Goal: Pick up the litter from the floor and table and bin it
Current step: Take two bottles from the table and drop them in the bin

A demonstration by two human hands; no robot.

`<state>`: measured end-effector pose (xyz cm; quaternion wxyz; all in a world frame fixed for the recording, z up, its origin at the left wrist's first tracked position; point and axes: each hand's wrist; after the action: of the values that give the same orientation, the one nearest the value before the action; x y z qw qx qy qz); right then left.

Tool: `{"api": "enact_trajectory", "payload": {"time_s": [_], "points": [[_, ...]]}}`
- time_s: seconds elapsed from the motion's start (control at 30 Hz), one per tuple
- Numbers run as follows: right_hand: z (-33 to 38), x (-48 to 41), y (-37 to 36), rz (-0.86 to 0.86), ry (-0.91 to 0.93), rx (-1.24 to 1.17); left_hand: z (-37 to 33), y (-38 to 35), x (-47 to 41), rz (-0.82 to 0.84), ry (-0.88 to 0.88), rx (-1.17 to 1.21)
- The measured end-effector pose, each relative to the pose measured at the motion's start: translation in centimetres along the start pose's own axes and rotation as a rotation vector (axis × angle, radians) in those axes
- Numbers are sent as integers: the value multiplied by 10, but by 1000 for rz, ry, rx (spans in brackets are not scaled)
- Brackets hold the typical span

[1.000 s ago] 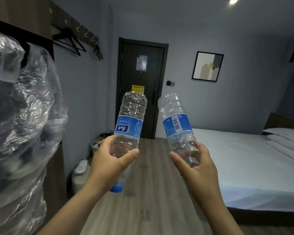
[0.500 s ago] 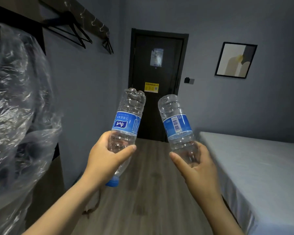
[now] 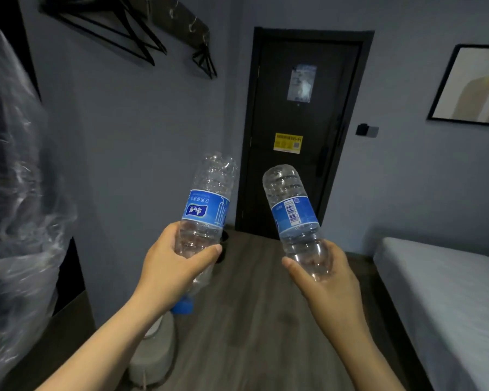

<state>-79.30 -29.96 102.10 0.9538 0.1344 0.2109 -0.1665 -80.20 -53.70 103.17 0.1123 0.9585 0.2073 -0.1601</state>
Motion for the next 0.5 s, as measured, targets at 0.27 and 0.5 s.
{"api": "enact_trajectory", "payload": {"time_s": [0.27, 0.5], "points": [[-67, -134, -90, -5, -38, 37, 72, -50, -158, -4, 62, 58], [-106, -247, -163, -24, -55, 79, 116, -86, -295, 48, 93, 82]]}}
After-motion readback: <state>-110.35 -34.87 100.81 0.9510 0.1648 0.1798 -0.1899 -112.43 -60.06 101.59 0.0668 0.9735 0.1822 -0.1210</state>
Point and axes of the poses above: each hand's wrist, its own x-axis away from the middle knuckle, its own y-axis out of the back of the hand, z = x × y, and after that the axes turned 4 degrees about -z, right-handed
